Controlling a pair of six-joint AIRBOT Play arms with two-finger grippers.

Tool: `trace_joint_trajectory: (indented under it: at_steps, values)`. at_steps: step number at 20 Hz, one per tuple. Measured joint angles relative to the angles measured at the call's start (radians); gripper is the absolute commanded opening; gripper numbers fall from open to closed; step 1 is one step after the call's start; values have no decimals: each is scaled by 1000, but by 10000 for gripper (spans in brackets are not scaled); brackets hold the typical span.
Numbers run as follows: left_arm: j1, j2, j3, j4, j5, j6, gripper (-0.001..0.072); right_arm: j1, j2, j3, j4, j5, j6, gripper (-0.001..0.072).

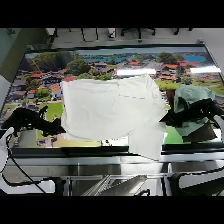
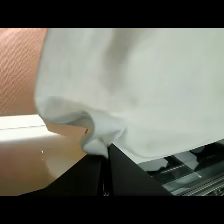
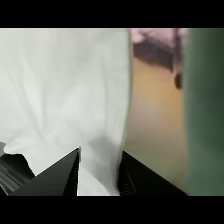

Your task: Fold the shirts.

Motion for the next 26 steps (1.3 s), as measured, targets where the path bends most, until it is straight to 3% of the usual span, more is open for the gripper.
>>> trace_joint_trajectory:
  at_steps: [1,2,8,16,22,26]
  values:
    - [0,0,0,-1,4,0,26,4,1,0,-17,-7,0,55]
    - [0,0,0,-5,9,0,25,8,3,-1,-35,-16,0,17]
    - [0,97,45,-52,13,23,25,13,128,57,-11,-39,-4,15]
    - [0,439,355,-83,5,31,25,13,489,292,91,-35,-6,15]
    - [0,718,721,-84,-164,-102,25,13,770,634,168,83,-7,15]
    - [0,789,919,16,-257,-202,24,13,869,829,167,201,-45,15]
